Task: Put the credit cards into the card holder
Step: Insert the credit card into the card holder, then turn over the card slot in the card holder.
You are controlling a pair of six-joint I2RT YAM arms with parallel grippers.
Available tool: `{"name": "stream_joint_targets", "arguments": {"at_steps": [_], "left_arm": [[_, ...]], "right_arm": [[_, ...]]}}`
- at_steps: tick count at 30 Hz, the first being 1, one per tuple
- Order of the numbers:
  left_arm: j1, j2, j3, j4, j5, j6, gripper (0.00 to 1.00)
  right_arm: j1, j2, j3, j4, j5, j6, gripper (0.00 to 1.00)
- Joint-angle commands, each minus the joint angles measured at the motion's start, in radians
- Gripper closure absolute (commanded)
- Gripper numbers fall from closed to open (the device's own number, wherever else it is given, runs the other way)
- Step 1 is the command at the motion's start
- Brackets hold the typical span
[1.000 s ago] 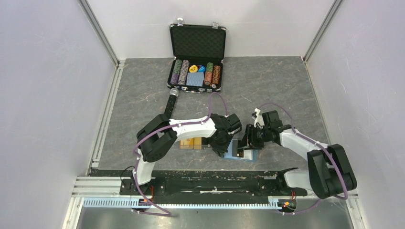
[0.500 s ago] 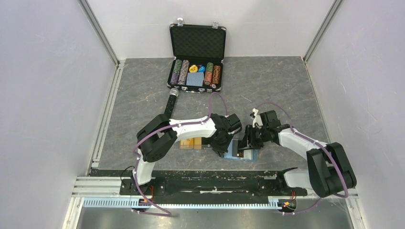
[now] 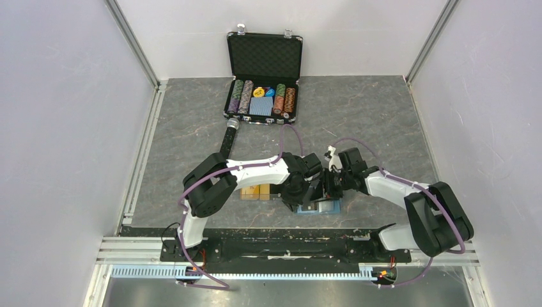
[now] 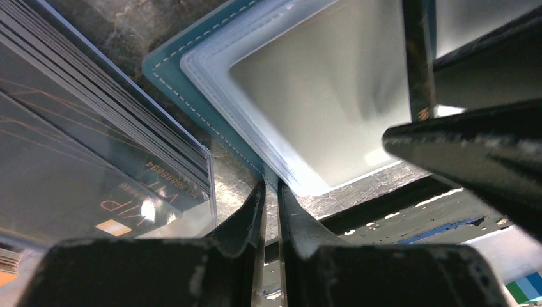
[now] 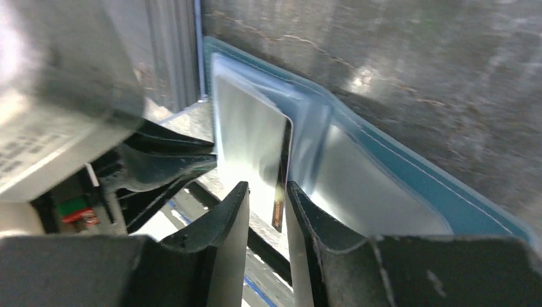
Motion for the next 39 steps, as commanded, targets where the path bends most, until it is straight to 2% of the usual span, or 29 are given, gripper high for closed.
{"name": "stream_joint_targets", "arguments": {"at_steps": [1, 4, 8, 14, 16, 21, 27, 39], "left_arm": [[-0.012, 0.006, 0.035, 0.045, -0.014, 0.033, 0.83], [-0.012, -0.019, 0.030, 0.067, -0.010, 0.033, 0.81], [-0.009, -0.069, 0.026, 0.071, -0.031, 0.034, 0.73], [0.019, -0.170, -0.016, 0.112, -0.010, 0.006, 0.60], [0.040, -0.205, -0.046, 0.163, 0.031, -0.014, 0.57], [0.094, -0.248, -0.115, 0.289, 0.157, -0.077, 0.55], [0.111, -0.210, -0.142, 0.370, 0.218, -0.149, 0.55], [0.109, -0.107, -0.098, 0.258, 0.105, -0.140, 0.53]], "right_arm": [[0.021, -0.013, -0.022, 0.122, -0.100, 0.105, 0.71], [0.022, -0.016, -0.051, 0.157, -0.114, 0.135, 0.77], [0.022, -0.025, -0.021, 0.069, -0.046, 0.082, 0.76], [0.021, -0.062, 0.086, -0.102, 0.073, -0.034, 0.58], [0.021, -0.069, 0.111, -0.136, 0.092, -0.060, 0.56], [0.021, -0.068, 0.130, -0.162, 0.118, -0.088, 0.66], [0.021, -0.050, 0.086, -0.105, 0.080, -0.085, 0.77], [0.022, 0.000, 0.005, -0.021, 0.077, -0.067, 0.88]]}}
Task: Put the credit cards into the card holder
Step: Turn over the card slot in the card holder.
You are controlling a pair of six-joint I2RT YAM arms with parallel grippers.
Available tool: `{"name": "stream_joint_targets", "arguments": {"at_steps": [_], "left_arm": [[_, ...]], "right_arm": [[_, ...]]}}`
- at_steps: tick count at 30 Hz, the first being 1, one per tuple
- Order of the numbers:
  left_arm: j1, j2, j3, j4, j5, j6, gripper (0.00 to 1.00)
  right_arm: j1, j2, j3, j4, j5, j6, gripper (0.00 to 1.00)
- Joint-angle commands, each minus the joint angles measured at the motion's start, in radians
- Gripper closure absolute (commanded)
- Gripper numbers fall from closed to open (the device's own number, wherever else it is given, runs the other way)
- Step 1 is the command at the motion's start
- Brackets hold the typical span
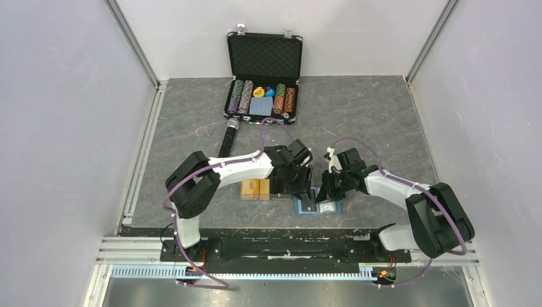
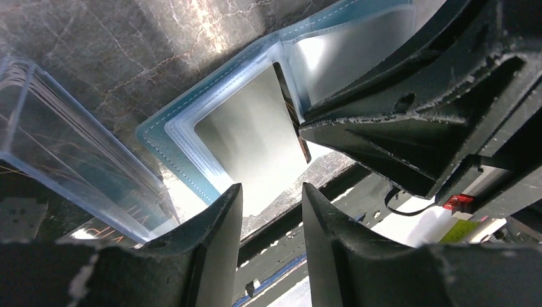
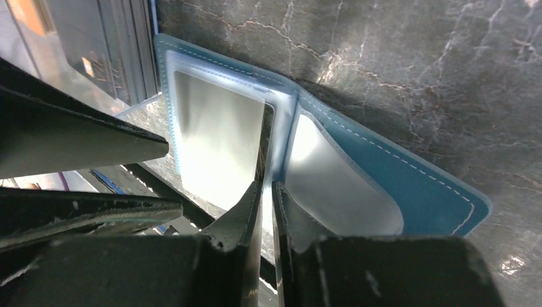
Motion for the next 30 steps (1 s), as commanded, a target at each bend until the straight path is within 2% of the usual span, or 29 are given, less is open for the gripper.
{"name": "stream_joint_targets", "arguments": {"at_steps": [1, 10, 16, 24, 30], "left_arm": [[-0.001, 0.028, 0.037, -0.057, -0.072, -0.005, 0.52], [-0.014, 0.068, 0.088, -0.102, -0.095, 0.028, 0.51], [-0.017, 0.076, 0.098, -0.092, -0.081, 0.031, 0.54], [-0.018, 0.045, 0.100, -0.158, -0.184, 0.060, 0.50], [-0.030, 0.083, 0.118, -0.115, -0.116, 0.055, 0.53]], "right_arm": [[0.003, 0.019, -0.020, 0.055, -0.002, -0.003, 0.89], [0.004, 0.035, -0.036, 0.056, 0.015, -0.002, 0.96], [0.005, 0.037, -0.038, 0.057, 0.013, -0.002, 0.97], [0.005, 0.033, -0.044, 0.057, 0.013, -0.002, 1.00], [0.005, 0.039, -0.045, 0.061, 0.008, -0.001, 1.00]]}}
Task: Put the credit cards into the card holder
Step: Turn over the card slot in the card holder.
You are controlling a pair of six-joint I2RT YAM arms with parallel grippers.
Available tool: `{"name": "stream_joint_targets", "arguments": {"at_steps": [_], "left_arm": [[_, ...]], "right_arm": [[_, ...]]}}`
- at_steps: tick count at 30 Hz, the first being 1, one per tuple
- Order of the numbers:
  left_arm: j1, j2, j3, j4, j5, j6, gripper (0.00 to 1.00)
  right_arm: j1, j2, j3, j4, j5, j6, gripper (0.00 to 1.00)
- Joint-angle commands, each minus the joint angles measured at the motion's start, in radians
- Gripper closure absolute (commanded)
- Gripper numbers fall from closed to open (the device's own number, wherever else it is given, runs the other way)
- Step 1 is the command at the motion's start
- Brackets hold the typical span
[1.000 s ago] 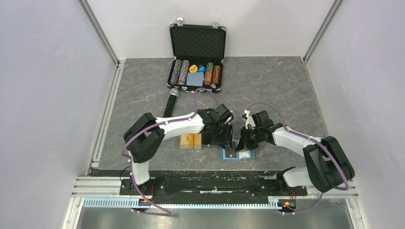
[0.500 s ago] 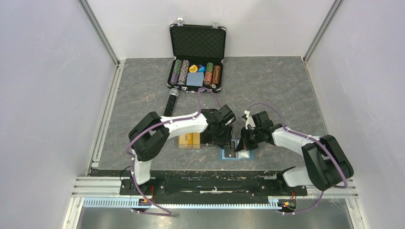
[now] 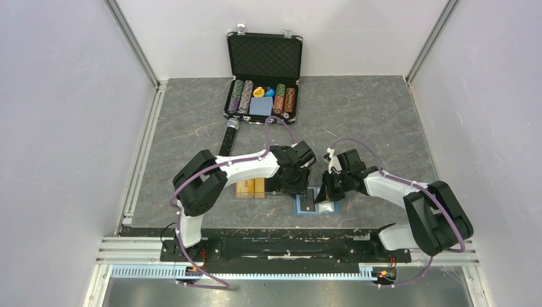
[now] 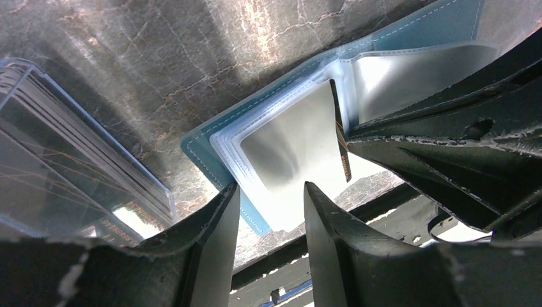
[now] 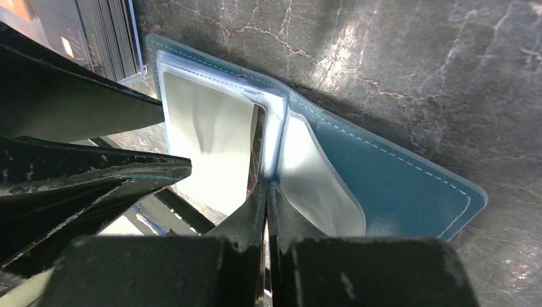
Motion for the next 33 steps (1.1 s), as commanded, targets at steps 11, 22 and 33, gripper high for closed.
{"name": "stream_joint_targets", "arguments": {"at_steps": [11, 22, 33], "left_arm": [[-0.037, 0.004, 0.094, -0.046, -0.045, 0.056, 0.53], [-0.058, 0.012, 0.139, -0.111, -0.100, 0.085, 0.55], [-0.068, 0.026, 0.164, -0.128, -0.112, 0.087, 0.59]], "right_arm": [[0.006, 0.012, -0.022, 0.005, 0.015, -0.007, 1.00], [0.007, 0.014, -0.024, 0.006, 0.015, -0.007, 1.00], [0.011, 0.017, -0.027, 0.008, 0.015, -0.008, 1.00]]}}
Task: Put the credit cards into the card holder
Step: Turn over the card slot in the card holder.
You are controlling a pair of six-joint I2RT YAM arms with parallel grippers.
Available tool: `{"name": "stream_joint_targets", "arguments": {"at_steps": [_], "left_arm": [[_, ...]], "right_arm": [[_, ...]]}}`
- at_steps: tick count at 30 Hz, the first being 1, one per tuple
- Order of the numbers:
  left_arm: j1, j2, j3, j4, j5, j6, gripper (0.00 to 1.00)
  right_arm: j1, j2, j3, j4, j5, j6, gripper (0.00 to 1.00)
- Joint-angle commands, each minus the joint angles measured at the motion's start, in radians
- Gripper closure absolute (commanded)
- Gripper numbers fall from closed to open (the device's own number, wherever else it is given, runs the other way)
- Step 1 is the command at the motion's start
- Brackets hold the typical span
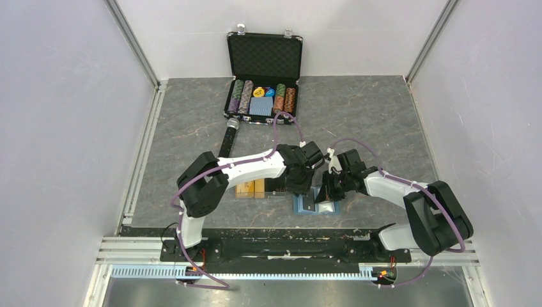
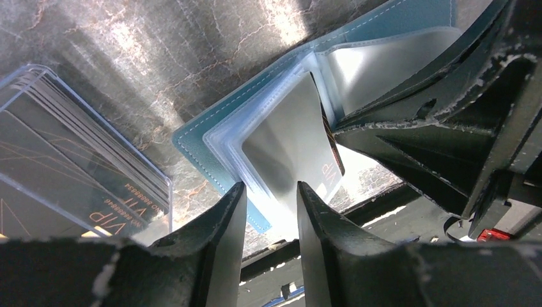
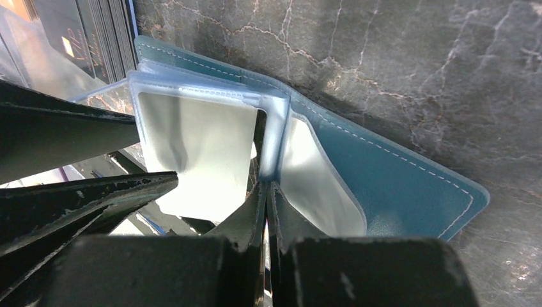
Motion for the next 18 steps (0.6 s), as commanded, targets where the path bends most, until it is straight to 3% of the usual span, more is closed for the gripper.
{"name": "stream_joint_targets", "arguments": {"at_steps": [1, 7, 11, 18], "left_arm": [[-0.012, 0.000, 0.051, -0.025, -0.033, 0.035, 0.56], [-0.013, -0.020, 0.055, -0.058, -0.059, 0.045, 0.53], [-0.014, -0.033, 0.051, -0.050, -0.059, 0.043, 0.58], [-0.015, 0.018, 0.036, 0.029, 0.038, 0.027, 0.58]], "right_arm": [[0.012, 0.018, -0.024, 0.005, 0.022, -0.007, 1.00], [0.013, 0.018, -0.024, 0.004, 0.022, -0.009, 1.00], [0.014, 0.020, -0.027, 0.008, 0.022, -0.007, 1.00], [0.017, 0.023, -0.031, 0.012, 0.019, -0.006, 1.00]]}}
